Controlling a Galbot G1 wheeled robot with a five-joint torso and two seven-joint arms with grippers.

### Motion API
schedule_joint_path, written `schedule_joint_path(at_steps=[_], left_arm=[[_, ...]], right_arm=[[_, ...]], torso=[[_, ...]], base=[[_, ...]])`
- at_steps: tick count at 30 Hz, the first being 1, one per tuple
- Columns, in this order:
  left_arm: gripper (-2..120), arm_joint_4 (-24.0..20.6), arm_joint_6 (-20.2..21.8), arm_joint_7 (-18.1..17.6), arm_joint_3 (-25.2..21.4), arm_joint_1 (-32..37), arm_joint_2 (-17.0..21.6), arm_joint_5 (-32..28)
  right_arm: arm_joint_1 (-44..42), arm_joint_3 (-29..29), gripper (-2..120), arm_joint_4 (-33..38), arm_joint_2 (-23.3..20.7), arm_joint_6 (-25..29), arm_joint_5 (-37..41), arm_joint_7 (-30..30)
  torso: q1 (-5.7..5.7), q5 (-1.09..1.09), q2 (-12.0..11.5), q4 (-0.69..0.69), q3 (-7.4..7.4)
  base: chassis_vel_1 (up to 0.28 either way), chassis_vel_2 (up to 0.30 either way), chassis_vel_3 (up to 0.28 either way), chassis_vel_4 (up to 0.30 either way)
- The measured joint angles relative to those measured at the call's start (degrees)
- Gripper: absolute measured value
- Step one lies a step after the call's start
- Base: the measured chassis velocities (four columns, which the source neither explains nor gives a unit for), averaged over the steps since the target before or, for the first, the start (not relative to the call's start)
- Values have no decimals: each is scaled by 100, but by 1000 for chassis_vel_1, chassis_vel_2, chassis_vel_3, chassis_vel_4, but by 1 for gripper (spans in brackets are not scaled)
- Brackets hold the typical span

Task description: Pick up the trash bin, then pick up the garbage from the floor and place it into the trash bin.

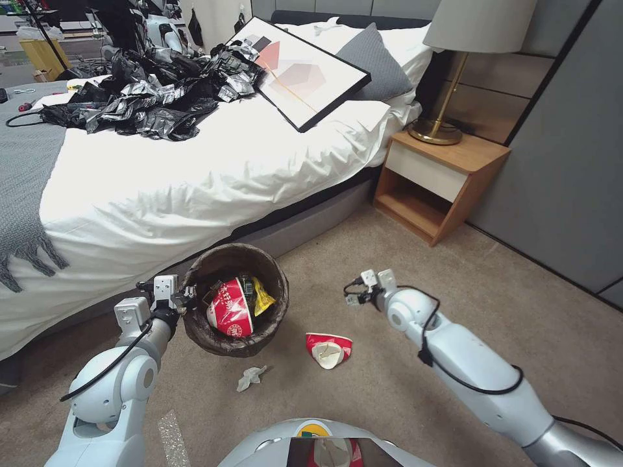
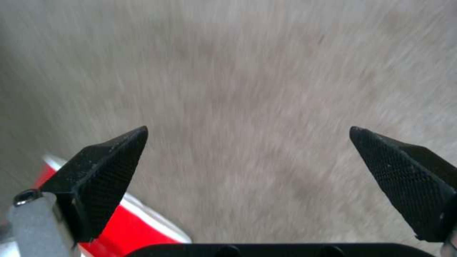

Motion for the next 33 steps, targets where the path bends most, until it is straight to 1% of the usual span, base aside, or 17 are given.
schedule_joint_path(at_steps=[2, 3, 6, 13, 17, 20, 21, 24, 27, 28, 29, 31, 33], left_arm=[[0, 21, -4, 9, -2, -11, -1, 2], [0, 27, -5, 13, -8, -11, 3, 2], [0, 50, -14, 22, -32, -11, 20, 2], [0, 108, -37, 37, -1, -40, 4, 18], [0, 135, -51, 59, 24, -50, -7, 48], [0, 141, -65, 80, 16, -50, -2, 55], [0, 141, -65, 80, 16, -50, -2, 55], [0, 160, -81, 83, 9, -49, -5, 58], [0, 166, -88, 88, 8, -49, -14, 60], [0, 168, -92, 90, 8, -51, -21, 63], [0, 168, -92, 90, 8, -51, -21, 63], [0, 168, -95, 92, 5, -52, -25, 64], [0, 169, -97, 93, -1, -51, -25, 64]], right_arm=[[8, -177, 100, -361, 147, 7, -300, -59], [-6, -191, 100, -413, 186, 10, -346, -62], [-65, -199, 100, -461, 237, 20, -422, -67], [-185, -246, 100, -423, 205, 32, -500, -65], [-241, -374, 100, -177, 175, 35, -570, -39], [-243, -533, 100, 241, 53, 39, -614, 12], [-243, -533, 100, 241, 53, 39, -614, 12], [-238, -735, 100, 574, -71, 41, -622, 19], [-208, -889, 100, 675, -99, 42, -633, 19], [-132, -1055, 100, 701, -105, 42, -640, 19], [-132, -1055, 100, 701, -105, 42, -640, 19], [4, -1293, 100, 677, -81, 43, -640, 30], [68, -1398, 100, 652, -69, 44, -639, 42]], torso=[[0, 1, 0, -1, 0], [0, 0, 0, -1, 0], [0, 0, 0, 0, 0], [0, -1, 0, -1, -1], [0, -1, 0, 0, 0], [0, -1, 1, 0, -1], [0, -1, 1, 0, -1], [0, -2, 0, 0, -1], [0, -1, 1, -1, -1], [0, -1, 1, -1, -1], [0, -1, 1, -1, -1], [0, -1, 0, 0, 0], [0, -1, 1, 0, -1]], base=[[0, 0, 0, 0], [0, 0, 0, 0], [0, 0, 0, 0], [0, 0, 0, 0], [0, 0, 0, 0], [0, 0, 0, 0], [0, 0, 0, 0], [0, 0, 0, 0], [0, 0, 0, 0], [0, 0, 0, 0], [0, 0, 0, 0], [0, 0, 0, 0], [0, 0, 0, 0]])
